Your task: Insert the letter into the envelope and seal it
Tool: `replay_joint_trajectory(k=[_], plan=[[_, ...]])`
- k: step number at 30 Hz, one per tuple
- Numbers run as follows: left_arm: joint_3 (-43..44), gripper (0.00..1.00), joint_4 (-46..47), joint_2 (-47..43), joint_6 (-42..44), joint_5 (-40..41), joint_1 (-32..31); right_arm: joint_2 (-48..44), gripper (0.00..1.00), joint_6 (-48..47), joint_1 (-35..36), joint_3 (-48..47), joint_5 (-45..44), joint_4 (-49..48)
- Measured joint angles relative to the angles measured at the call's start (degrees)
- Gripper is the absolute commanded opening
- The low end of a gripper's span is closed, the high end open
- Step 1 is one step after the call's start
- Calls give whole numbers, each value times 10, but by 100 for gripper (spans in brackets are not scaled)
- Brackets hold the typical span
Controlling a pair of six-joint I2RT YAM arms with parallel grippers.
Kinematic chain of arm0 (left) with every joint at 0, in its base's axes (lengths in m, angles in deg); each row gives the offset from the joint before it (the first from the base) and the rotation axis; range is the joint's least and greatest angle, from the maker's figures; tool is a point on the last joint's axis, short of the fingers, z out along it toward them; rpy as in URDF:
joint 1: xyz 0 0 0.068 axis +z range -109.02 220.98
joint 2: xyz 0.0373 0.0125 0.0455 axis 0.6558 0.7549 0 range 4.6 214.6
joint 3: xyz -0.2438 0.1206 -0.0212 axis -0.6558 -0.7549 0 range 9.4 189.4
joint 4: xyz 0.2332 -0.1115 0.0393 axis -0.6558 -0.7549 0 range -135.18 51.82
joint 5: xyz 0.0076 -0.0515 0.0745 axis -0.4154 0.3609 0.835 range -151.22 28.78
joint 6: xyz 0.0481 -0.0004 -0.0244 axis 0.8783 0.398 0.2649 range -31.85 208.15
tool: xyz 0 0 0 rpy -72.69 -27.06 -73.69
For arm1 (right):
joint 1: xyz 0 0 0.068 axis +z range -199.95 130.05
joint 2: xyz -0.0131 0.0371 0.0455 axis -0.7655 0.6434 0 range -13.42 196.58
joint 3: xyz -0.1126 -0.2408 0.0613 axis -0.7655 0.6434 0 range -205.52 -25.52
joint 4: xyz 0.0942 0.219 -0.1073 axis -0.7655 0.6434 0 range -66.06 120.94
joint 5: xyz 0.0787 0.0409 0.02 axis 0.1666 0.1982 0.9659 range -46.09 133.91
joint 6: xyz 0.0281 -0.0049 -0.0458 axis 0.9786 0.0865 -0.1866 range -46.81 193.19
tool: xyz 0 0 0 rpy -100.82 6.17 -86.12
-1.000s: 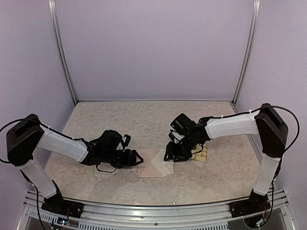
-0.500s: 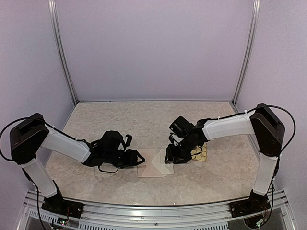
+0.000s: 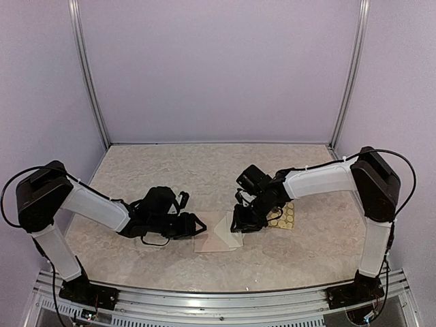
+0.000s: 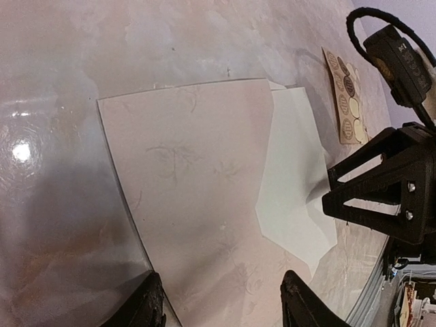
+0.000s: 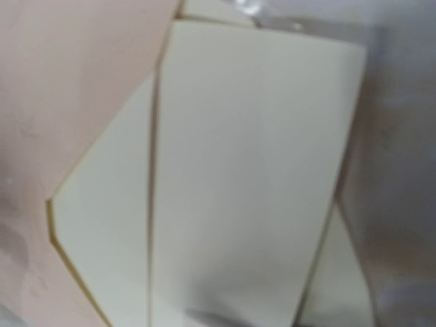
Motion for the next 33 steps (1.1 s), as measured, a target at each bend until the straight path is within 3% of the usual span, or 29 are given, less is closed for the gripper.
replay_joint_trajectory(k=[27, 33], plan=[[3, 54, 22, 13, -9, -5, -17, 40, 36, 1, 23, -50, 26, -6], [4, 54, 18, 13, -9, -3, -18, 38, 45, 4, 25, -59, 13, 3]])
